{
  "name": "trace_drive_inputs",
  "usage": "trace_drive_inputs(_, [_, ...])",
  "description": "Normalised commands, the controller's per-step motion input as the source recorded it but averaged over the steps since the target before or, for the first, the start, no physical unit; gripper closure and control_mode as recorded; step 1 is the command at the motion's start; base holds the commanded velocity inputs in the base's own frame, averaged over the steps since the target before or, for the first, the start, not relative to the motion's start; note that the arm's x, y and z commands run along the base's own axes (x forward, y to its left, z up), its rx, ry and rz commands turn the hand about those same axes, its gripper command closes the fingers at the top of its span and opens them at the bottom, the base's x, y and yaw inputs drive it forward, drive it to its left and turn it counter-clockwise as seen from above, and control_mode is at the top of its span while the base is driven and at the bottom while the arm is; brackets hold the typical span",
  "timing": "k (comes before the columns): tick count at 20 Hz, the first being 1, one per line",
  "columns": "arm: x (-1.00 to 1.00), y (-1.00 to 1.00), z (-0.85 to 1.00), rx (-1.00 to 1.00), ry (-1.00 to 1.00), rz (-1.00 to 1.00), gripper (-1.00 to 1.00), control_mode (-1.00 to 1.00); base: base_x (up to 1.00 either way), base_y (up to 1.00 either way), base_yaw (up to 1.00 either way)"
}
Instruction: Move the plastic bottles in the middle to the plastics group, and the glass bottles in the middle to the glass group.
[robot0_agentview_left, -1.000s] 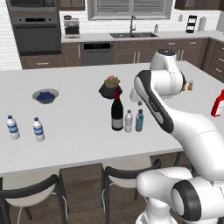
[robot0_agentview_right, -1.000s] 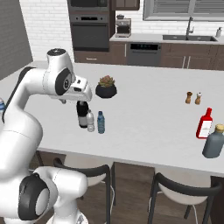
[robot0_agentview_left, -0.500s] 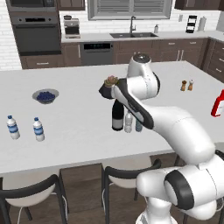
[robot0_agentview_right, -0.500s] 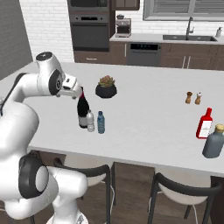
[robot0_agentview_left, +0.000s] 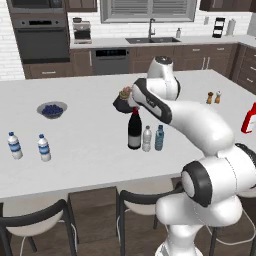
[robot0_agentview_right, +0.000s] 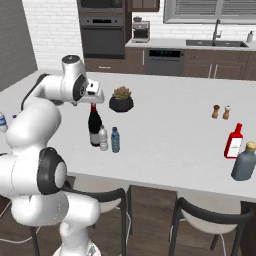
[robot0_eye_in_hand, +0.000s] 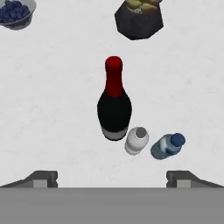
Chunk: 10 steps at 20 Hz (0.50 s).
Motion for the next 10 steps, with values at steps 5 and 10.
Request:
trace_drive_inputs(5, [0.55,0.02,-0.17,0.0,0.02,0.14,-1.0,-1.0,0.0,0.0,0.0])
trace_drive_inputs(10, [0.5,0.06,-0.08,-0.1,0.13,0.01,-1.0,-1.0,0.0,0.0,0.0])
